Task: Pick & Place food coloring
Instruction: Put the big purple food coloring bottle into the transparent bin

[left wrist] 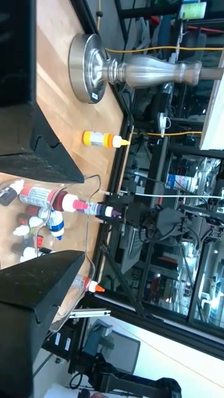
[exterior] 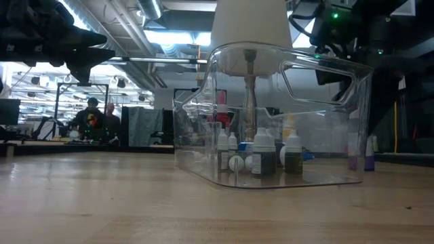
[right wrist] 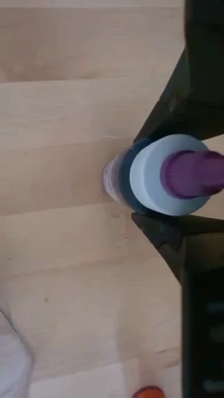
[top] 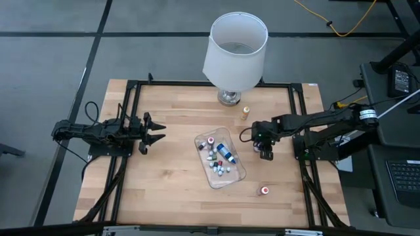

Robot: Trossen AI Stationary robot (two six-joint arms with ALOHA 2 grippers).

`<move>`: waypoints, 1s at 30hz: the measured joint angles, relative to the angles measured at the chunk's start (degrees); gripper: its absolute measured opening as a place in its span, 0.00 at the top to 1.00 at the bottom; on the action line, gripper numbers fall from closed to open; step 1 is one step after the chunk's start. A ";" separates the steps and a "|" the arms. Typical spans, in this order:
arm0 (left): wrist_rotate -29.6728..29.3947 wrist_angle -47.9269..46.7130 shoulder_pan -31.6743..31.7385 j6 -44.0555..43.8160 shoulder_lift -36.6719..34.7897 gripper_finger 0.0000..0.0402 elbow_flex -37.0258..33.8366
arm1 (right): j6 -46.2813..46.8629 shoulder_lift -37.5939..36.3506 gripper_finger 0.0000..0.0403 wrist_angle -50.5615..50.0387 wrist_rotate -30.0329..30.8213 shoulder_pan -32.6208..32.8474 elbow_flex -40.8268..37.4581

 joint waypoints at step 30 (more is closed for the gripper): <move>0.00 0.01 0.02 0.00 0.00 0.55 0.00 | -12.49 6.94 0.62 -15.08 2.10 13.09 38.68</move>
